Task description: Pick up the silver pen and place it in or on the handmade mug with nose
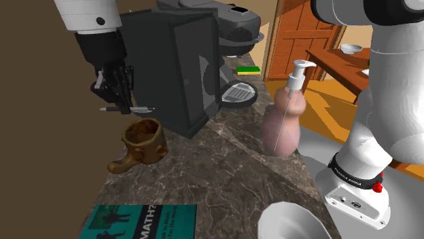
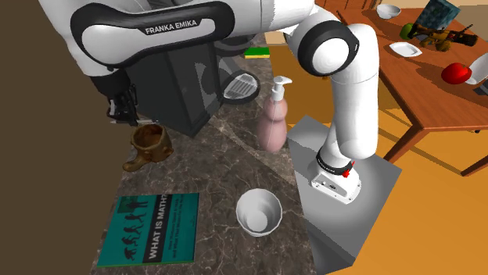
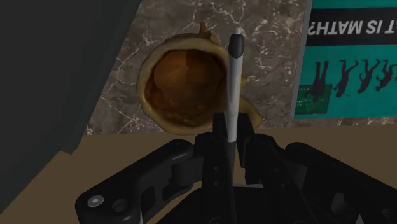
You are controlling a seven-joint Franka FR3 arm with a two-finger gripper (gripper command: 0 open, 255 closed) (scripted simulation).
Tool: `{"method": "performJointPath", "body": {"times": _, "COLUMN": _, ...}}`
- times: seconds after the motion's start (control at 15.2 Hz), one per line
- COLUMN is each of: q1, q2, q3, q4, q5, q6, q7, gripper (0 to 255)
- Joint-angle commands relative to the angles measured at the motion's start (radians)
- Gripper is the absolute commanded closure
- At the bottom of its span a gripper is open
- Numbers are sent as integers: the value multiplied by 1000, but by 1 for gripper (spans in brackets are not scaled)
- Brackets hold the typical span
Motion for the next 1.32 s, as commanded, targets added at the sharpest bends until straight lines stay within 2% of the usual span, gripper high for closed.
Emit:
{"method": "performJointPath", "body": {"times": 0.0, "q1": 20, "q2": 69, "q3": 0, "q4": 90, "q5": -22, "q6": -16, "q7": -15, "gripper": 255}}
{"method": "performJointPath", "body": {"times": 0.99, "q1": -2, "q2": 52, "q3": -4, "q4": -140, "q5": -18, "q6": 196, "q7": -23, "gripper": 255}}
{"method": "performJointPath", "body": {"times": 1.25, "q1": -2, "q2": 52, "q3": -4, "q4": -140, "q5": -18, "q6": 196, "q7": -23, "gripper": 255}}
